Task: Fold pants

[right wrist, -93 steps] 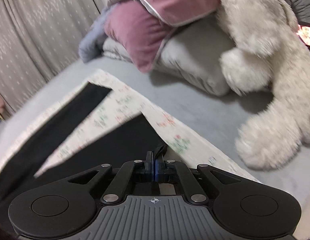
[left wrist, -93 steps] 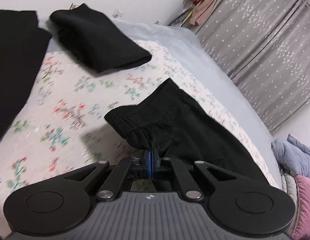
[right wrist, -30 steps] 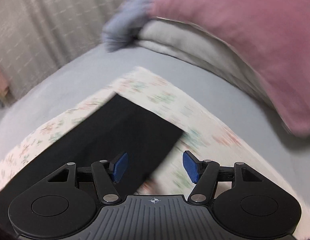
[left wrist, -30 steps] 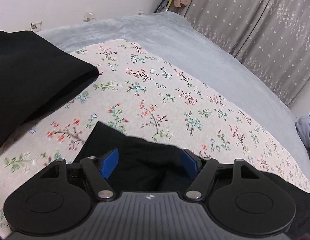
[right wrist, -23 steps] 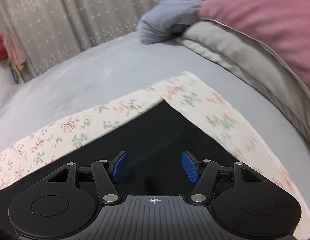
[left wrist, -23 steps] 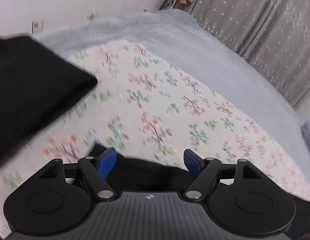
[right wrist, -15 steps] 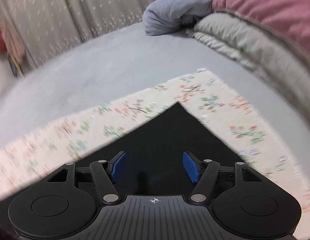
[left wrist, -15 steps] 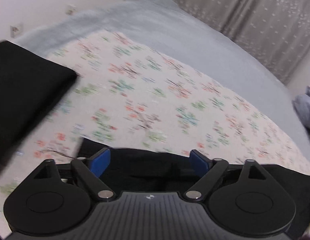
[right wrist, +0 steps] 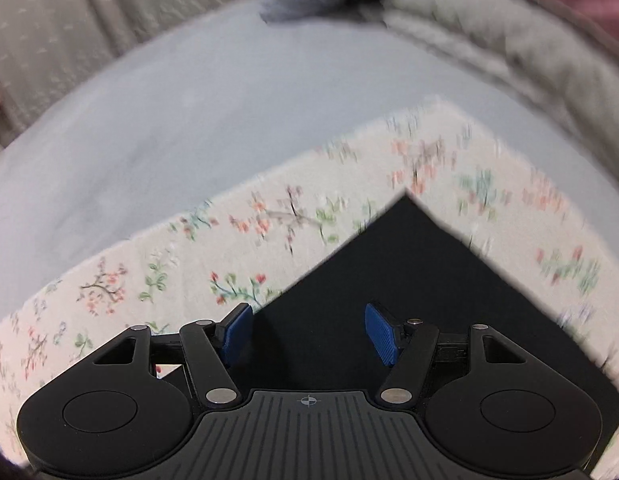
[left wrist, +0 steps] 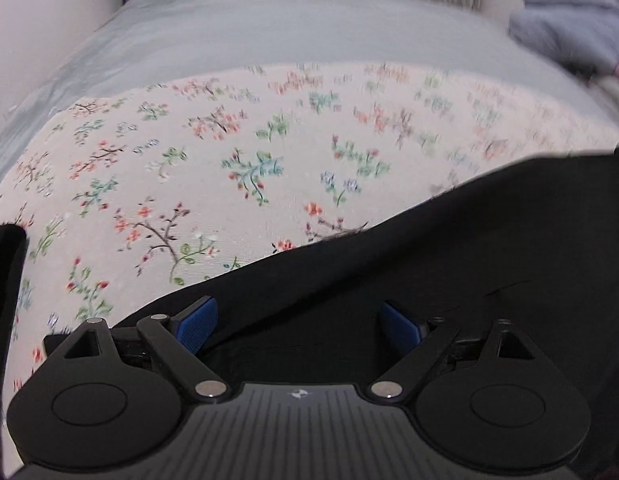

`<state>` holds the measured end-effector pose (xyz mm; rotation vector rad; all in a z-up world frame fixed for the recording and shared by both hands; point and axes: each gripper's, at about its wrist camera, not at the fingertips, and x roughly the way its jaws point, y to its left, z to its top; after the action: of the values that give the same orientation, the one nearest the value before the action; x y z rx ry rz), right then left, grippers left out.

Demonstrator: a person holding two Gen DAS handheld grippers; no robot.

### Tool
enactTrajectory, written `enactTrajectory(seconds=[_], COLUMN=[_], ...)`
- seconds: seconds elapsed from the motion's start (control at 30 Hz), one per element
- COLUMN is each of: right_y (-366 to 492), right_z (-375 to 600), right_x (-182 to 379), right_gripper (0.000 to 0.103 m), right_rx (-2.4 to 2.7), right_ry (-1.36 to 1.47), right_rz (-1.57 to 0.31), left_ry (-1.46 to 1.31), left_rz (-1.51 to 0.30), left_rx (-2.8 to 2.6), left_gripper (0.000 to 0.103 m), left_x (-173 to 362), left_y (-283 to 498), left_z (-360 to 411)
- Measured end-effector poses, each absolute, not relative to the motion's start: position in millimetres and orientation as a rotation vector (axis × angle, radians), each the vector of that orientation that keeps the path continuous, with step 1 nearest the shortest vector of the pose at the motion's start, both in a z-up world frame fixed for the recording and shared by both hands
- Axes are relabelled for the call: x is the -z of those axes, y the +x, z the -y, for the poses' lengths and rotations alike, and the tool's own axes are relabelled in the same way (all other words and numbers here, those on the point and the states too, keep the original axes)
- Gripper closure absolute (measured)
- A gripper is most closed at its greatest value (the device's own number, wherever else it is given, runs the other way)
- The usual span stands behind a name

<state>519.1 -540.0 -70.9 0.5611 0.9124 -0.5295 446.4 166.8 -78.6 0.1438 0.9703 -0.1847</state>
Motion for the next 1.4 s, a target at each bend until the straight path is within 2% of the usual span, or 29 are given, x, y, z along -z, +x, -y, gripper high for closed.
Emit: enactTrajectory(seconds=[0.07, 0.1, 0.13, 0.17, 0.2, 0.27, 0.4, 0.57, 0.7, 0.77, 0.83, 0.87, 0.9, 1.03, 1.07, 1.1, 1.13, 1.17, 1.23, 1.27, 1.3, 1.33, 1.4], right_y=[526.4, 531.3, 536.1, 539.1, 542.4, 543.4, 528.3, 481.8, 456.3, 456.3, 457.5, 456.1, 455.7, 478.6, 488.3, 495.9, 506.2, 514.0, 524.9, 527.8, 527.1, 523.8, 512.8], right_z=[540.6, 540.2, 538.7, 537.1, 533.7, 529.1, 531.9, 534.7, 549.0, 560.1, 567.1, 569.3, 574.2, 593.3, 595.3, 598.2, 601.1, 601.4, 594.1, 587.0, 583.3, 583.4, 579.8], right_x=[71.0, 70.9, 71.3, 72.3, 74.7, 80.2, 74.5, 26.2, 8.8, 22.2, 33.0, 34.9, 36.7, 50.8, 55.2, 60.5, 65.6, 73.0, 86.1, 87.6, 86.8, 83.9, 71.1], right_gripper=[0.039, 0.041, 0.047, 0.072, 0.094, 0.102, 0.103, 0.103, 0.102, 0.092, 0.067, 0.032, 0.013, 0.015, 0.015, 0.016, 0.017, 0.024, 0.047, 0.096, 0.102, 0.102, 0.102], right_rx=[0.564, 0.564, 0.559, 0.557, 0.564, 0.562, 0.534, 0.494, 0.486, 0.43, 0.452, 0.498, 0.533, 0.536, 0.532, 0.531, 0.53, 0.521, 0.55, 0.564, 0.531, 0.52, 0.515], right_ry=[0.579, 0.584, 0.579, 0.568, 0.549, 0.516, 0.528, 0.507, 0.552, 0.655, 0.662, 0.634, 0.617, 0.525, 0.506, 0.5, 0.5, 0.5, 0.427, 0.343, 0.327, 0.35, 0.318], right_rz=[-0.895, -0.893, -0.886, -0.879, -0.878, -0.866, -0.789, -0.574, -0.61, -0.729, -0.794, -0.781, -0.762, -0.745, -0.742, -0.739, -0.739, -0.741, -0.764, -0.758, -0.757, -0.745, -0.691], left_ry=[0.128, 0.113, 0.111, 0.129, 0.15, 0.17, 0.236, 0.235, 0.221, 0.217, 0.206, 0.196, 0.191, 0.148, 0.138, 0.133, 0.131, 0.125, 0.091, 0.074, 0.058, 0.029, -0.075], left_rz=[-0.947, -0.937, -0.927, -0.915, -0.902, -0.898, -0.841, -0.676, -0.665, -0.716, -0.754, -0.764, -0.769, -0.78, -0.776, -0.781, -0.789, -0.805, -0.832, -0.826, -0.811, -0.797, -0.776], left_rx=[0.2, 0.209, 0.215, 0.229, 0.257, 0.266, 0.232, 0.17, 0.204, 0.19, 0.169, 0.164, 0.168, 0.183, 0.186, 0.184, 0.173, 0.16, 0.136, 0.127, 0.108, 0.074, 0.011], left_gripper=[0.025, 0.036, 0.055, 0.068, 0.103, 0.103, 0.103, 0.103, 0.103, 0.103, 0.103, 0.103, 0.103, 0.103, 0.095, 0.077, 0.071, 0.07, 0.066, 0.063, 0.055, 0.045, 0.042], left_x=[80.7, 80.7, 80.8, 80.3, 80.3, 79.6, 74.7, 33.2, 22.5, 29.7, 41.7, 47.6, 53.1, 56.6, 58.2, 61.5, 63.3, 64.1, 64.8, 61.7, 57.0, 51.8, 41.7], left_y=[456.2, 462.2, 464.9, 465.4, 464.3, 462.2, 458.6, 443.1, 429.4, 429.6, 433.5, 437.1, 441.7, 451.2, 455.1, 460.1, 461.3, 460.8, 457.7, 452.5, 446.5, 442.2, 434.1], left_z=[-161.9, -160.5, -157.4, -155.5, -150.1, -144.9, -135.2, -138.0, -136.5, -135.8, -137.9, -139.0, -139.8, -152.3, -154.8, -156.5, -156.5, -155.9, -162.6, -169.0, -177.8, -188.5, -214.0])
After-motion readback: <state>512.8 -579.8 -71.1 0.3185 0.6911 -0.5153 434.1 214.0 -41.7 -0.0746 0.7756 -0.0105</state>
